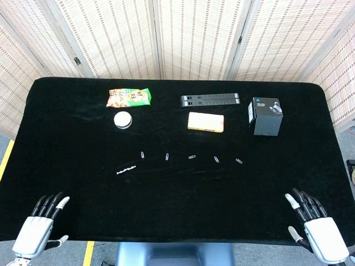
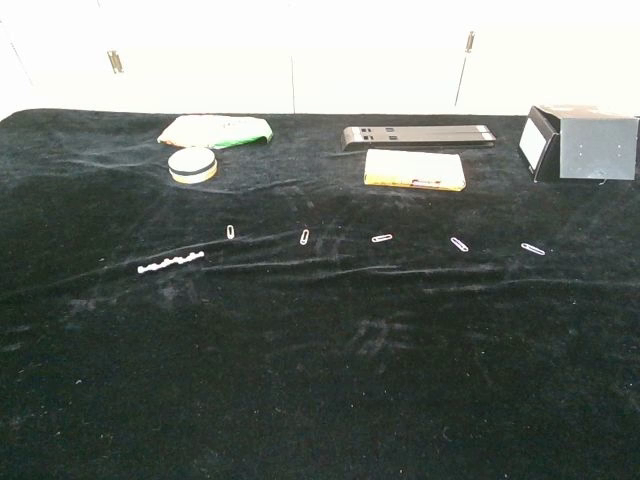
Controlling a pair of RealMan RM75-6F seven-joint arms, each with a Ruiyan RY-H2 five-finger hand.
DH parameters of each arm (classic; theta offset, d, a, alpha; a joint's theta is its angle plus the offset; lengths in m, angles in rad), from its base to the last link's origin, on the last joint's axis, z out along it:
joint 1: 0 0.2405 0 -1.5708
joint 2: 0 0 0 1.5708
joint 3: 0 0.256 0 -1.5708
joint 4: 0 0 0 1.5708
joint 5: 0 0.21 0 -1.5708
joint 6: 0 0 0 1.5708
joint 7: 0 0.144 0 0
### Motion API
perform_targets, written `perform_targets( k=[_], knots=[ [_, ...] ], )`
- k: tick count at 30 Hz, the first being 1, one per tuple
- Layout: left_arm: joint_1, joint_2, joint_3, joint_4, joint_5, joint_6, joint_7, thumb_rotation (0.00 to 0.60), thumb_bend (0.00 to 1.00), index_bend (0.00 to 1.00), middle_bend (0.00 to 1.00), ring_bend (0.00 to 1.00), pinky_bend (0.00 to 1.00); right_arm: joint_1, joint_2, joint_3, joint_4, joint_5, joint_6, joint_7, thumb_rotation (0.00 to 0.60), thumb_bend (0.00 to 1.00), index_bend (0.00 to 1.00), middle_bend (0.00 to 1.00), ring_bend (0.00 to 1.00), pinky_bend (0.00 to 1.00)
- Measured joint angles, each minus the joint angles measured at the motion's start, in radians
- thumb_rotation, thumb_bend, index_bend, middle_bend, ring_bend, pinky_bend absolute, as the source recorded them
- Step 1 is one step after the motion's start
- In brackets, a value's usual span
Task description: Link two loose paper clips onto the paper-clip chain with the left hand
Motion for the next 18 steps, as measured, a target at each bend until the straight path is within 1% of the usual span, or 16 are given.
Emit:
perform_targets(
  k=[3,5,7,8,9,10,11,12,13,15,16,18],
  knots=[
    [-0.005,-0.002,0.002,-0.002,0.005,-0.008,0.001,0.600,0.12,0.00,0.00,0.00,0.01,-0.003,0.001,0.001,0.001,-0.005,0.013,0.000,0.600,0.33,0.00,0.00,0.00,0.12],
    [-0.015,-0.005,0.002,-0.001,0.014,-0.023,-0.002,0.600,0.12,0.00,0.00,0.00,0.05,-0.003,0.001,0.004,0.002,-0.006,0.021,0.005,0.600,0.33,0.00,0.00,0.00,0.12],
    [-0.029,-0.005,-0.002,-0.008,0.006,-0.050,0.000,0.600,0.12,0.00,0.00,0.01,0.14,0.001,0.003,0.010,0.001,-0.001,0.020,0.019,0.600,0.33,0.00,0.00,0.00,0.12],
    [-0.037,-0.003,-0.005,-0.016,-0.001,-0.066,0.004,0.600,0.12,0.00,0.02,0.05,0.23,0.006,0.005,0.014,-0.001,0.003,0.016,0.026,0.600,0.33,0.00,0.00,0.00,0.12],
    [-0.048,-0.002,-0.011,-0.025,-0.009,-0.083,0.011,0.600,0.12,0.00,0.07,0.14,0.36,0.012,0.009,0.019,-0.005,0.010,0.007,0.031,0.600,0.33,0.00,0.00,0.00,0.12],
    [-0.065,-0.003,-0.023,-0.043,-0.021,-0.107,0.023,0.600,0.13,0.01,0.18,0.28,0.53,0.018,0.014,0.023,-0.009,0.015,-0.003,0.031,0.600,0.34,0.00,0.00,0.00,0.12],
    [-0.079,-0.006,-0.036,-0.058,-0.026,-0.121,0.032,0.600,0.13,0.03,0.27,0.38,0.62,0.025,0.020,0.027,-0.014,0.020,-0.013,0.028,0.600,0.34,0.00,0.00,0.00,0.12],
    [-0.091,-0.013,-0.051,-0.070,-0.028,-0.130,0.037,0.600,0.14,0.09,0.43,0.55,0.77,0.036,0.030,0.034,-0.024,0.026,-0.027,0.025,0.600,0.34,0.00,0.00,0.00,0.12],
    [-0.103,-0.029,-0.071,-0.078,-0.027,-0.130,0.039,0.600,0.16,0.16,0.57,0.68,0.87,0.044,0.038,0.040,-0.033,0.032,-0.035,0.023,0.600,0.34,0.00,0.00,0.00,0.12],
    [-0.115,-0.068,-0.098,-0.074,-0.026,-0.114,0.036,0.600,0.22,0.26,0.74,0.85,0.98,0.059,0.053,0.056,-0.053,0.046,-0.044,0.022,0.600,0.34,0.00,0.00,0.00,0.12],
    [-0.125,-0.098,-0.119,-0.067,-0.028,-0.102,0.036,0.600,0.24,0.31,0.82,0.92,1.00,0.063,0.056,0.061,-0.059,0.051,-0.046,0.025,0.600,0.34,0.00,0.00,0.00,0.12],
    [-0.142,-0.146,-0.154,-0.062,-0.040,-0.094,0.039,0.600,0.26,0.37,0.90,0.98,1.00,0.069,0.061,0.067,-0.069,0.060,-0.052,0.035,0.600,0.33,0.00,0.00,0.00,0.12]
  ],
)
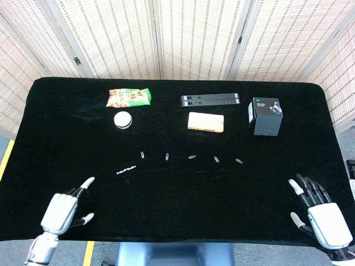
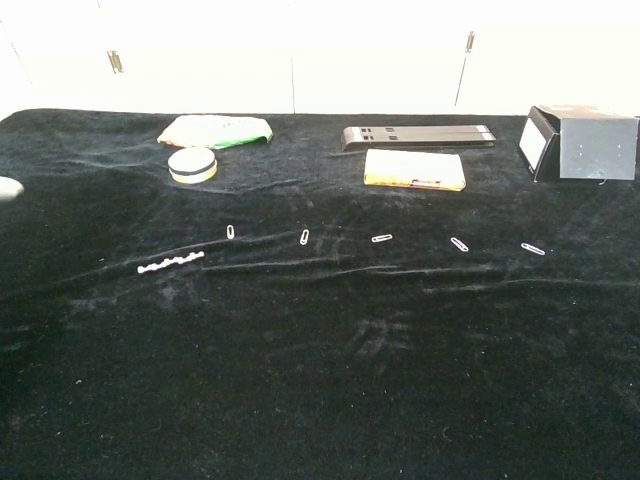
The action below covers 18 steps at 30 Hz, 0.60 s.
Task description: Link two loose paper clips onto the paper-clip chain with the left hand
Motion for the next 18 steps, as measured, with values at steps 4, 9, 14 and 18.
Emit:
perform_targets(
  k=[4,9,14,18],
  knots=[
    [-0.034,-0.067,-0.061,-0.021,-0.082,-0.017,0.055,0.600,0.29,0.45,1.00,1.00,1.00,0.016,0.007,0.014,-0.016,0.023,-0.016,0.025,0.600,0.34,0.00,0.00,0.00,0.12],
    [-0.083,-0.144,-0.120,-0.055,-0.228,-0.072,0.178,0.600,0.29,0.50,1.00,1.00,1.00,0.033,0.003,0.029,-0.013,0.059,-0.044,0.056,0.600,0.33,0.00,0.00,0.00,0.12],
    [-0.158,-0.249,-0.188,-0.033,-0.414,-0.144,0.278,0.600,0.30,0.48,1.00,1.00,1.00,0.046,0.007,0.033,-0.002,0.078,-0.071,0.093,0.600,0.33,0.00,0.00,0.00,0.12],
    [-0.237,-0.339,-0.237,0.026,-0.529,-0.196,0.333,0.600,0.30,0.46,1.00,1.00,1.00,0.045,0.020,0.035,0.005,0.090,-0.060,0.138,0.600,0.34,0.00,0.00,0.00,0.12]
  ],
)
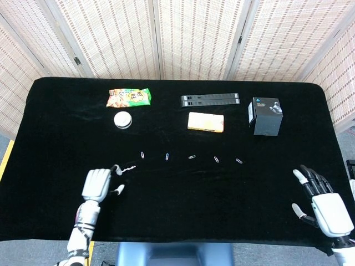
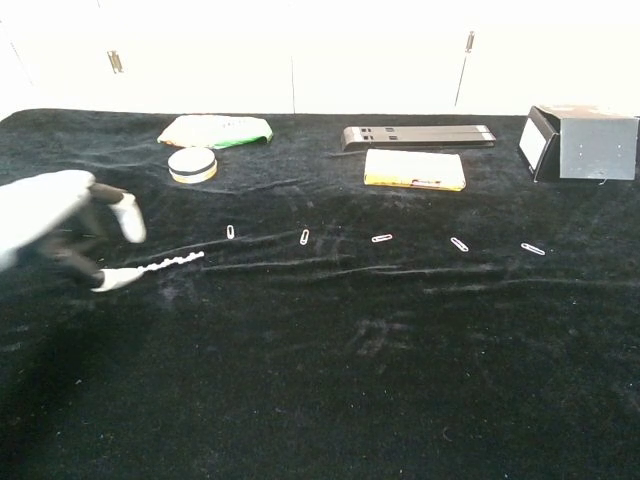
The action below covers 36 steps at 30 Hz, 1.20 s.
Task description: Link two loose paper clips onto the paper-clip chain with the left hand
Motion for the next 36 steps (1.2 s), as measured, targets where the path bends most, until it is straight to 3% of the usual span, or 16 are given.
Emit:
perform_targets(
  k=[11,20,36],
  knots=[
    [-0.135,-0.097,-0.062,0.133,-0.161,-0.054,0.068,0.600,0.38,0.47,1.00,1.00,1.00,0.003,0.026,-0.001,0.013,0.032,-0.013,0.064,0.600,0.34,0.00,0.00,0.00,0.12],
    [-0.191,-0.120,-0.064,0.255,-0.218,-0.065,0.082,0.600,0.41,0.47,1.00,1.00,1.00,0.004,0.025,0.008,0.017,0.062,-0.019,0.061,0.600,0.34,0.00,0.00,0.00,0.12],
    [-0.249,-0.146,-0.044,0.344,-0.289,-0.090,0.064,0.600,0.41,0.47,1.00,1.00,1.00,0.016,0.026,0.016,0.015,0.090,-0.050,0.063,0.600,0.34,0.00,0.00,0.00,0.12]
  ],
)
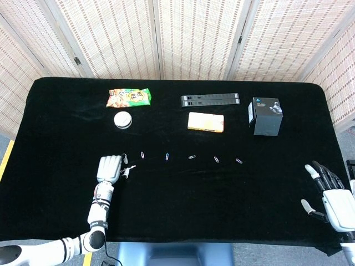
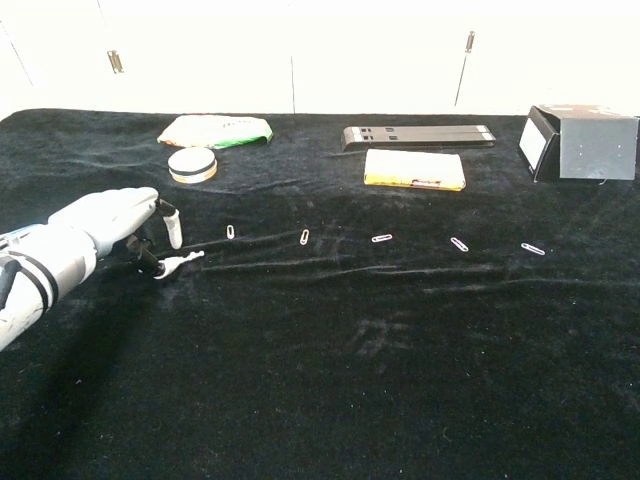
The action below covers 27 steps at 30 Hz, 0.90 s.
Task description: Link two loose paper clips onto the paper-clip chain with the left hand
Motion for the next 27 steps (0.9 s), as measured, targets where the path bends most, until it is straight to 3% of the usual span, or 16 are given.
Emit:
perform_targets(
  k=[16,27],
  knots=[
    [-0.015,-0.007,0.032,-0.012,-0.021,0.027,0.003,0.600,0.41,0.50,1.00,1.00,1.00,-0.002,0.002,-0.005,0.001,-0.005,0.004,0.004,0.600,0.34,0.00,0.00,0.00,0.12],
    [-0.029,-0.012,0.035,0.016,-0.030,0.024,-0.008,0.600,0.55,0.67,1.00,1.00,1.00,0.003,0.001,-0.003,0.001,0.003,-0.007,-0.001,0.600,0.33,0.00,0.00,0.00,0.12]
  ],
)
